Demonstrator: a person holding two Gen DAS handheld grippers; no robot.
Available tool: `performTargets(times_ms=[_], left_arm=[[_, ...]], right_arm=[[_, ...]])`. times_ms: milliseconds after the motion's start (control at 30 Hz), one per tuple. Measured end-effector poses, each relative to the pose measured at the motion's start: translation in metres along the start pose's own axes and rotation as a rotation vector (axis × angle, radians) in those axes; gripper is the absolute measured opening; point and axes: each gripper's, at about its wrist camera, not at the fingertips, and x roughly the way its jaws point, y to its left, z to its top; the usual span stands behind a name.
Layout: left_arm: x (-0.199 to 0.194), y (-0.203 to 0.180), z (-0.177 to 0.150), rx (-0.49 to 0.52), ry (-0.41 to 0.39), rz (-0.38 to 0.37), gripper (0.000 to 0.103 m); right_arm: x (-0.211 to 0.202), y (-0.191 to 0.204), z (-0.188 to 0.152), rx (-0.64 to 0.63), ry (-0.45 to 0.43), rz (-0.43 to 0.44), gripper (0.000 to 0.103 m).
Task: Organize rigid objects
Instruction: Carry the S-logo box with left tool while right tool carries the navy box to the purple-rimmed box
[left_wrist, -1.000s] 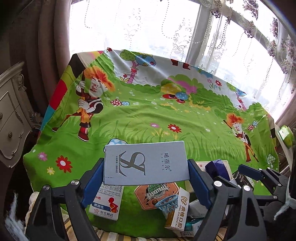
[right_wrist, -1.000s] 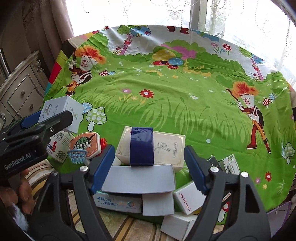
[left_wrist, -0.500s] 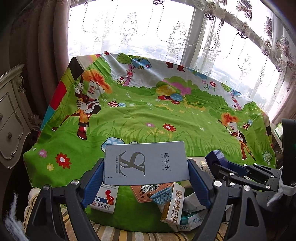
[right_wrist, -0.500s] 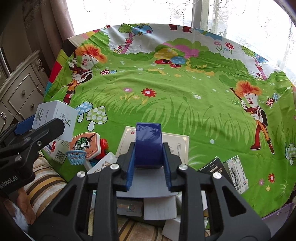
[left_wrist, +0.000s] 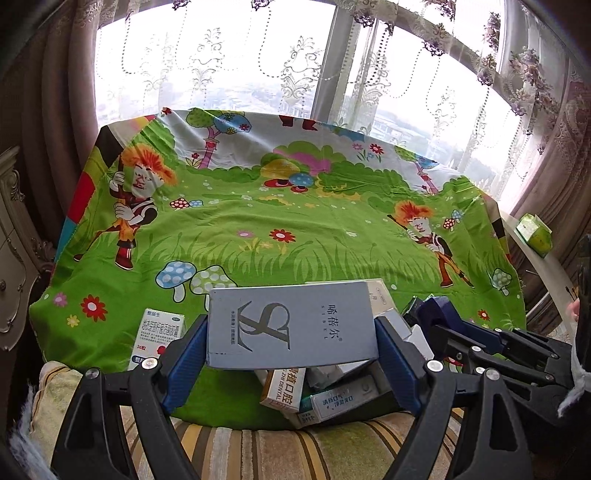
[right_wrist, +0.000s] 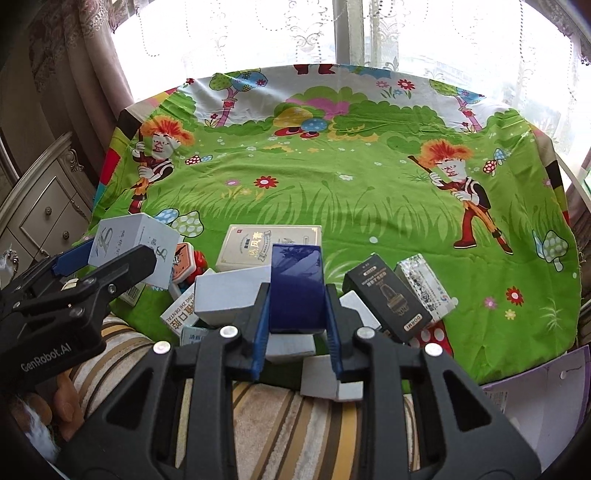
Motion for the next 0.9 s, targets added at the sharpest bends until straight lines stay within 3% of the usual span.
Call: performTargets(times_ms=[333, 900], left_arm=[[-0.009, -0.050, -0.015, 0.092, 0.046, -0.092, 0.086], [-0.023, -0.159, -0.052, 0.323, 0.139, -0.283, 0.086]], right_arm=[[-0.041, -0.047, -0.035, 0.093, -0.007, -0.044, 0.031], [-0.118, -0.163, -0.115, 0.293, -0.015, -0.227, 0.031]])
